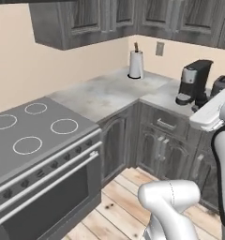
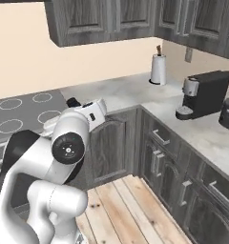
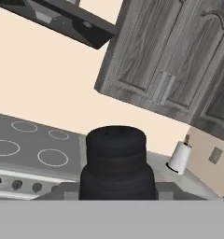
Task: Collect the paprika, mayonnaise, and shaker from the cabinet and place them next to the stove.
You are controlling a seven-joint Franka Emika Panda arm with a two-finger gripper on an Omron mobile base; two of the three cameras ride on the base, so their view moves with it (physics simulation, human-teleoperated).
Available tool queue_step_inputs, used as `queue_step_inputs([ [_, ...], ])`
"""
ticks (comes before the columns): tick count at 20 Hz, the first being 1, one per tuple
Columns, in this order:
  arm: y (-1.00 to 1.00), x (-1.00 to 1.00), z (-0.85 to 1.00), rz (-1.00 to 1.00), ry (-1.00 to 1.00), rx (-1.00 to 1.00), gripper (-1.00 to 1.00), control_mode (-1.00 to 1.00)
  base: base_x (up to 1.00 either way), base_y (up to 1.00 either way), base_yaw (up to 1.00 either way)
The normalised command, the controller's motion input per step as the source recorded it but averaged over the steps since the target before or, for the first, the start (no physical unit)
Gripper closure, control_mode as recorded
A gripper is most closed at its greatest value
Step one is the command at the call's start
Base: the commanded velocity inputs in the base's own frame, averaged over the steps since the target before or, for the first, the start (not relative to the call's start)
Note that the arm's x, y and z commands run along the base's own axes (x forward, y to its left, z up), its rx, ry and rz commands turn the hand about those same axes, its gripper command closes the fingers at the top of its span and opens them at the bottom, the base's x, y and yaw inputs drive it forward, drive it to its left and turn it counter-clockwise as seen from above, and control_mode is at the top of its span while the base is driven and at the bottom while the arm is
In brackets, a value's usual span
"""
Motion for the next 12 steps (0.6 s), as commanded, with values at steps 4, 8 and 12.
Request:
queue_step_inputs([
  [4,0.0,0.0,0.0,0.0,0.0,0.0,1.0,1.0,0.57,-0.43,0.47],
  [8,0.0,0.0,0.0,0.0,0.0,0.0,1.0,1.0,0.75,-0.37,0.44],
  [12,0.0,0.0,0.0,0.0,0.0,0.0,1.0,1.0,0.83,-0.35,0.37],
])
